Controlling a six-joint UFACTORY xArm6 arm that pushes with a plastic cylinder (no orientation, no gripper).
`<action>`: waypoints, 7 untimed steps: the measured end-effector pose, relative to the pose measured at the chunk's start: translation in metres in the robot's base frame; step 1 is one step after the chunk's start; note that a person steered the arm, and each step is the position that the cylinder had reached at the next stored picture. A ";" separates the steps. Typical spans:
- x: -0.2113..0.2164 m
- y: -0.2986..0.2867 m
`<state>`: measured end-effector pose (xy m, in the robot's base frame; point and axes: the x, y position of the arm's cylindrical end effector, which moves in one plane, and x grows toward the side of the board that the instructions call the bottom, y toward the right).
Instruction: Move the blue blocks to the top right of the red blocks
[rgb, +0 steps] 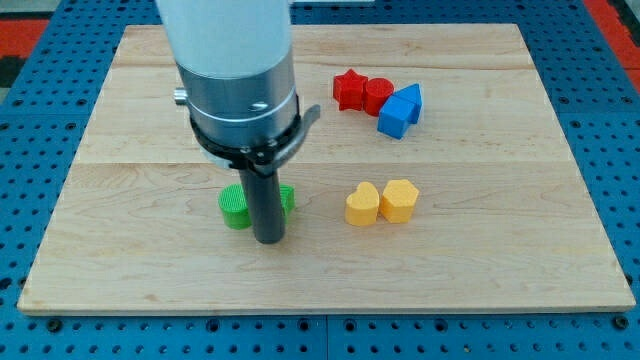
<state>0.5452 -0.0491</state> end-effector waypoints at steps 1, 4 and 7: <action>0.012 0.027; -0.068 0.040; -0.140 0.118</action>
<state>0.4055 0.0687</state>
